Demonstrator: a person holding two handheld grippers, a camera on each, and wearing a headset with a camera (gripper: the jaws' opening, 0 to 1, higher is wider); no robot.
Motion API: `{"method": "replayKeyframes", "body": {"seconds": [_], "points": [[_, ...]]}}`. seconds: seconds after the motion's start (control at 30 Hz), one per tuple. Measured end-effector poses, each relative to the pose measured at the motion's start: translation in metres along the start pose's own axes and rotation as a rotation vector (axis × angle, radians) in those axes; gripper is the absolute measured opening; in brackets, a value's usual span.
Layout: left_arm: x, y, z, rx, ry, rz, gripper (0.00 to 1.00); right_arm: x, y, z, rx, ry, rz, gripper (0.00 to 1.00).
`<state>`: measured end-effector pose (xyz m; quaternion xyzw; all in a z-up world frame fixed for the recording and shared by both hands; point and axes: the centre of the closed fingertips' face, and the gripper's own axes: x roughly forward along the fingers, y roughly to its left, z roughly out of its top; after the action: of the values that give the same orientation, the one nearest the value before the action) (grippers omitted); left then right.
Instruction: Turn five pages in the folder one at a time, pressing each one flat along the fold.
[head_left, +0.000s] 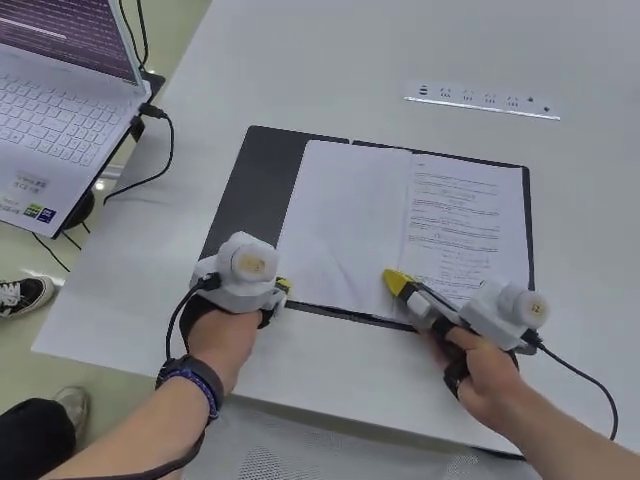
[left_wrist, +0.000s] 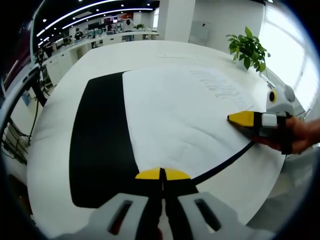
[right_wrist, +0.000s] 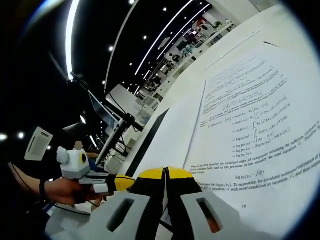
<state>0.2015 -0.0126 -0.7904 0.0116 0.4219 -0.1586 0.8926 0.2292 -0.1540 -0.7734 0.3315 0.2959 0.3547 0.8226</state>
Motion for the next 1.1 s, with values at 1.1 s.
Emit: {"method": "replayKeyframes", "body": {"seconds": [1.1], "points": [[0.001, 0.002, 0.000, -0.117, -0.034, 0.009, 0.00, -0.022, 0.008, -0.031, 0.013, 0.033, -0.052, 0.00]]}}
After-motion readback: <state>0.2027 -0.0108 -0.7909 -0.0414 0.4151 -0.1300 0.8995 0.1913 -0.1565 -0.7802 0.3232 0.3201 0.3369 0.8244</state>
